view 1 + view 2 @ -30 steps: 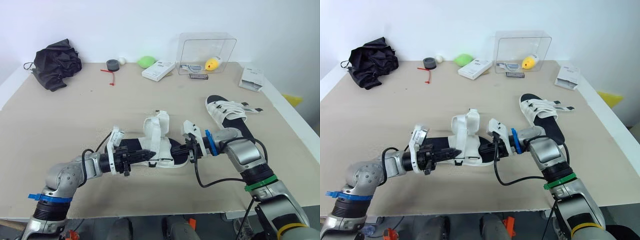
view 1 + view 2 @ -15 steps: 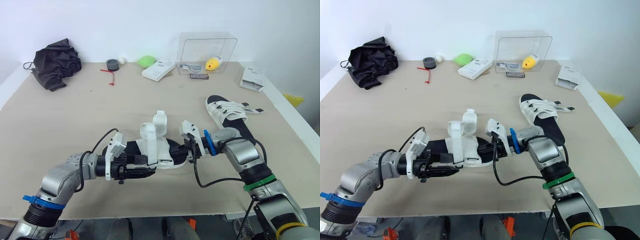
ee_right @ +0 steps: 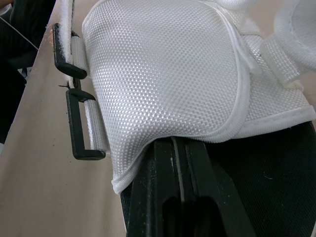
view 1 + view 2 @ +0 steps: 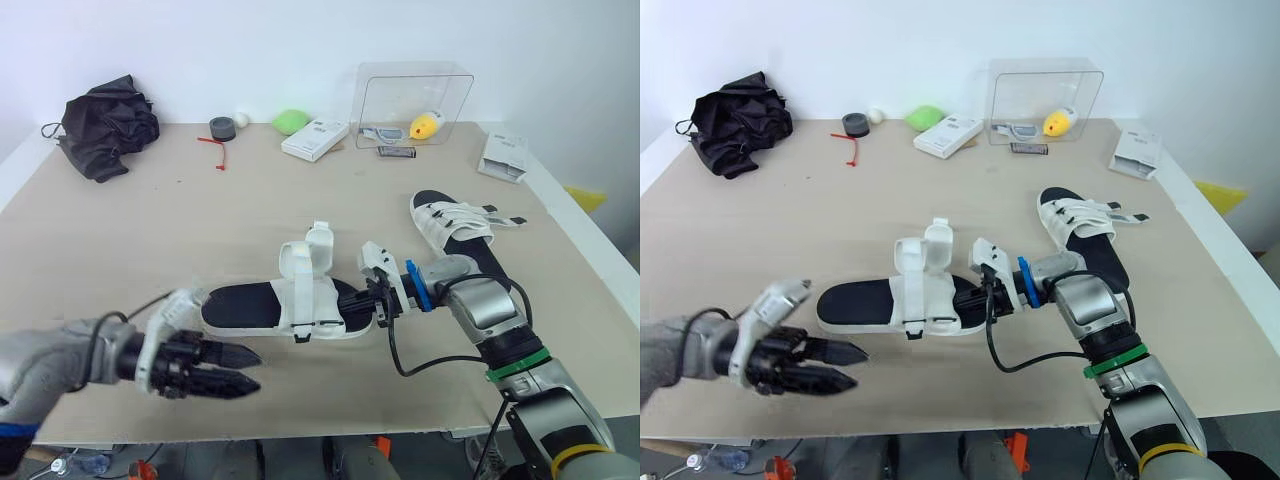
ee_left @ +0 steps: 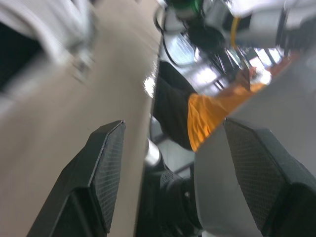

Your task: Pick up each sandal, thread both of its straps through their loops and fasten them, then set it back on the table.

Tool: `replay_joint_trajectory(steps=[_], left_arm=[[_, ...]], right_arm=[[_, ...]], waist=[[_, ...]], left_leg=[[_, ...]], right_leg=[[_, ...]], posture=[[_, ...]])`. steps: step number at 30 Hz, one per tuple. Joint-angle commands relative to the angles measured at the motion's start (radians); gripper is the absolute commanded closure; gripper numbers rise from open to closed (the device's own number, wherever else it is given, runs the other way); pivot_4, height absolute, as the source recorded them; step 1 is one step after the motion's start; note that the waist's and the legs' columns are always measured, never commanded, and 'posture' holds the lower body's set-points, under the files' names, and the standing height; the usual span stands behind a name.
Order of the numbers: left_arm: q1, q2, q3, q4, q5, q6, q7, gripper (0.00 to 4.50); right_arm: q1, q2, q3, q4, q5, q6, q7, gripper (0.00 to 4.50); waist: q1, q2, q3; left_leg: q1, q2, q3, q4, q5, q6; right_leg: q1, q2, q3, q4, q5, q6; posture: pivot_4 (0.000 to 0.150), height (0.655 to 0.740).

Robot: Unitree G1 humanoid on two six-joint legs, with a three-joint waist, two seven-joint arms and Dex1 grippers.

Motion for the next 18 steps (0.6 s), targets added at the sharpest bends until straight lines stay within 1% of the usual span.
replay_joint_trajectory(steps=[1,4,6,8,12,18], left_arm=[[0.027,-0.118,-0.086,-0.004,0.162,-0.162,0.111,1.24],[0.031,-0.187,-0.119,0.037,0.248,-0.234,0.162,1.24],[0.026,-0.219,-0.127,0.064,0.282,-0.269,0.182,1.24],[0.008,-0.254,-0.118,0.082,0.287,-0.284,0.206,1.24],[-0.035,-0.304,-0.087,0.094,0.238,-0.245,0.24,1.24],[-0.066,-0.355,-0.051,0.05,0.099,-0.128,0.285,1.24]], right_arm=[[0.015,0.007,0.027,0.0,-0.014,0.021,-0.018,4.5],[0.017,0.005,0.025,-0.01,-0.01,0.028,-0.022,4.5],[0.017,0.003,0.023,-0.016,-0.007,0.033,-0.024,4.5],[0.019,0.0,0.021,-0.023,-0.005,0.038,-0.026,4.5],[0.017,-0.003,0.021,-0.021,-0.006,0.039,-0.028,4.5],[0.013,0.001,0.022,-0.017,-0.006,0.037,-0.03,4.5]], waist=[[0.001,-0.001,0.0],[0.001,-0.001,0.0],[0.001,-0.001,0.0],[0.002,-0.001,0.0],[0.001,-0.001,0.0],[0.001,-0.001,0.0]], left_leg=[[0.0,0.0,0.001,0.0,0.0,0.0],[0.0,0.002,0.0,0.001,0.0,0.0],[0.001,0.003,0.0,0.001,0.0,0.0],[0.0,0.003,0.0,0.001,0.0,0.0],[0.0,0.003,-0.001,0.001,0.0,0.0],[0.0,0.002,-0.001,0.002,0.0,0.0]], right_leg=[[0.0,0.0,0.0,0.0,0.0,0.0],[0.0,0.002,0.0,0.001,0.001,-0.002],[0.0,0.004,0.0,0.001,0.002,-0.002],[0.0,0.005,0.0,0.001,0.001,-0.002],[0.0,0.005,0.0,0.001,0.001,-0.001],[0.0,0.004,0.001,0.001,0.002,0.0]], posture=[[0.15,0.74],[0.15,0.74],[0.15,0.74],[0.15,0.74],[0.15,0.74],[0.15,0.74]])
